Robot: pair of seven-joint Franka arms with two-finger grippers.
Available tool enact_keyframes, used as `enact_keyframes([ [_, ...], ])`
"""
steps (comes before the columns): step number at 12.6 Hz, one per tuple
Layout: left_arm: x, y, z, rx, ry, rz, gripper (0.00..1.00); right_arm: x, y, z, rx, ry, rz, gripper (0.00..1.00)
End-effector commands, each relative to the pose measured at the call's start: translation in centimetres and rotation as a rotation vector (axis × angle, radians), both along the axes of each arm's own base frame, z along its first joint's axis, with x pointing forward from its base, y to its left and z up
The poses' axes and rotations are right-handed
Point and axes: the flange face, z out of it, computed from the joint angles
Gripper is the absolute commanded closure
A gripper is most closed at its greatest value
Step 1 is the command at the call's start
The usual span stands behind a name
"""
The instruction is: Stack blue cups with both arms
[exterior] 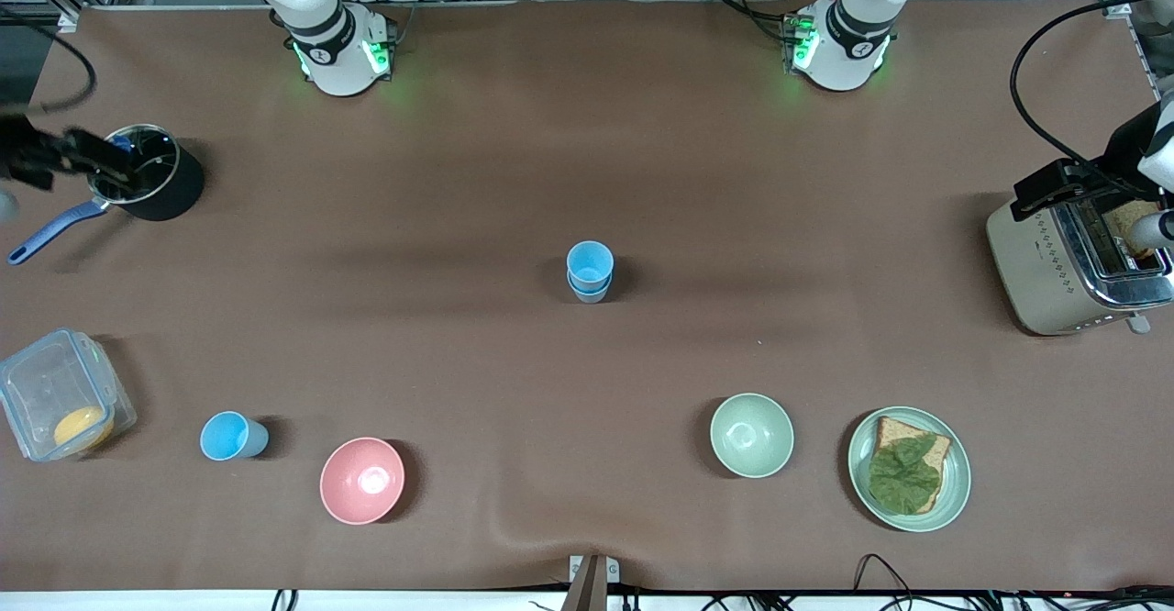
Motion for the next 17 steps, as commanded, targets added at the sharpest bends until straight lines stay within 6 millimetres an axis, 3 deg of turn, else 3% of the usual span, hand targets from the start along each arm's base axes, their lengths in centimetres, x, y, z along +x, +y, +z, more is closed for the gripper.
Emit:
enact_keyframes([
  [1,-0.7,-0.3,0.7,0.031,-0.001,-0.001,0.0,-1.8,-0.7,0.9,-0.016,0.009,0.023,0.0],
  [4,-0.8,-1.2,1.5,0.08,-0.009,-0.03,0.0,-2.2,0.8,1.2,-0.021,0.014,0.034,0.0],
  [11,-0.9,-1.9,1.3,0.031,0.0,-0.029,0.0,-2.7,-1.4,1.3,-0.007,0.031,-0.05,0.0],
  [13,-0.8,-1.1,1.3,0.015,0.001,-0.003,0.0,-2.9,-2.3,1.8,0.001,0.011,-0.069,0.0],
  [17,-0.7,-0.8,1.2,0.003,0.004,0.003,0.0,-3.6,-1.8,3.5,0.0,-0.05,-0.108,0.0],
])
